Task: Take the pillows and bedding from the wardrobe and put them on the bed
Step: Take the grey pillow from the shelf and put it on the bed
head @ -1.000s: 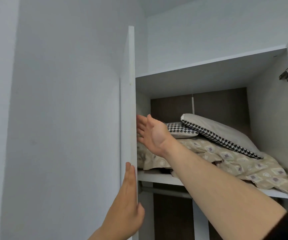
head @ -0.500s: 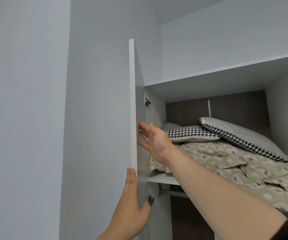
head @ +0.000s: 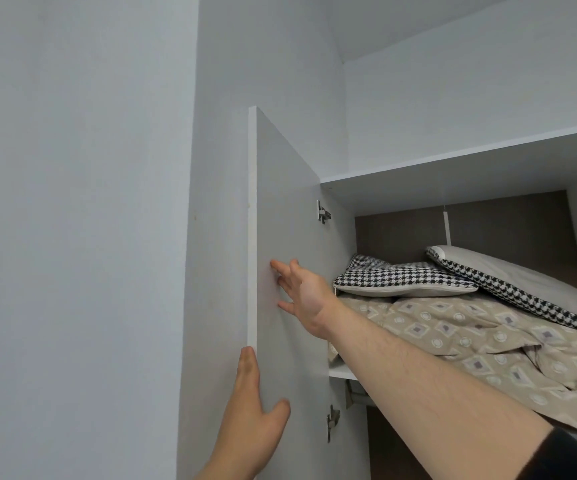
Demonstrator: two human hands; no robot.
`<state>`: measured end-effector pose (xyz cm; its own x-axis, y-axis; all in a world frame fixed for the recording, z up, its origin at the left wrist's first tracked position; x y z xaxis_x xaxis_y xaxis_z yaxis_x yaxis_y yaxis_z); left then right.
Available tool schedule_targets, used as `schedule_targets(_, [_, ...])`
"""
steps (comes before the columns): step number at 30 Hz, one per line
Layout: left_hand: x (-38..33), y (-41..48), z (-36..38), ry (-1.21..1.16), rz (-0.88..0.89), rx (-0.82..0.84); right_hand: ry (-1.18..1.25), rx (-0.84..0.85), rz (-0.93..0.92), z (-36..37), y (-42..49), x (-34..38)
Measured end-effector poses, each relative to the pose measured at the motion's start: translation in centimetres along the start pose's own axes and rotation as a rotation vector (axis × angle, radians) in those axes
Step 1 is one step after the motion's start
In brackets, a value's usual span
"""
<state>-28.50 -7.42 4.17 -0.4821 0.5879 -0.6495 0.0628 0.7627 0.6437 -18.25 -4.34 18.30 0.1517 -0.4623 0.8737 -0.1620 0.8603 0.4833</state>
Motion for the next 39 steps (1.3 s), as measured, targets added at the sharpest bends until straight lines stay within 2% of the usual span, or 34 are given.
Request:
schedule_targets(8, [0.8, -0.4, -0.2, 0.069, 0.094, -0.032, -0.027, -0.046, -0.043, 0.0, 1.0, -0.8])
schedule_targets(11, [-1.3, -0.5, -0.2, 0.212, 0.258, -0.103, -0.051, -0.087, -0.06, -1.4, 0.7, -0.5])
schedule_targets(13, [-2.6, 0.0, 0.1, 0.223, 0.331, -0.099, -0.068, -0.136, -0.091, -3.2, 0.3, 0.0])
schedule_targets(18, [-5.9, 2.5, 3.2, -0.003, 0.376, -0.048, -0.082, -0.307, -0.125, -11.4, -2.4, 1.8])
schedule_targets(21, [-6.9, 4.6, 5.0, -0.214, 0.324, -0.087, -0.131, -0.41, -0.134, -16.7, -5.5, 3.1])
schedule_targets(25, [-8.5, 7.4, 9.1, -0.41, 0.264, -0.047, -0.245, -0.56, -0.149, -23.2, -10.1, 4.8])
schedule_targets(29, [-10.6, 9.7, 13.9, -0.473, 0.245, -0.002, -0.588, -0.731, -0.172, -30.2, -14.8, 6.6])
schedule_targets(31, [-11.8, 11.2, 16.1, -0.427, 0.273, -0.004, -0.843, -0.771, -0.19, -33.4, -16.4, 7.5])
schedule_targets(35, [-15.9, 14.2, 20.3, -0.223, 0.438, -0.026, -1.331, -0.817, -0.146, -39.8, -17.9, 9.2])
schedule_targets(37, [-18.5, 15.7, 23.0, -0.142, 0.502, -0.009, -1.456, -0.823, -0.116, -43.2, -17.9, 9.7])
schedule_targets(39, [-21.2, 17.4, 25.8, -0.079, 0.552, 0.005, -1.479, -0.847, -0.116, -46.8, -17.6, 10.0])
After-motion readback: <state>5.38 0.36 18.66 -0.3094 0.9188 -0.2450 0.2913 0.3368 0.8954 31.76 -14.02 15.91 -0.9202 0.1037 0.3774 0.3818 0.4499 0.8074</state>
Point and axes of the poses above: each hand's wrist, its own y-axis towards the middle knuckle, its own z-axis out of the palm, x = y × z, the point moved 8 cm from there along y, towards the middle knuckle, and after that the axes turned 4 degrees about y, right-handed, at the moved point
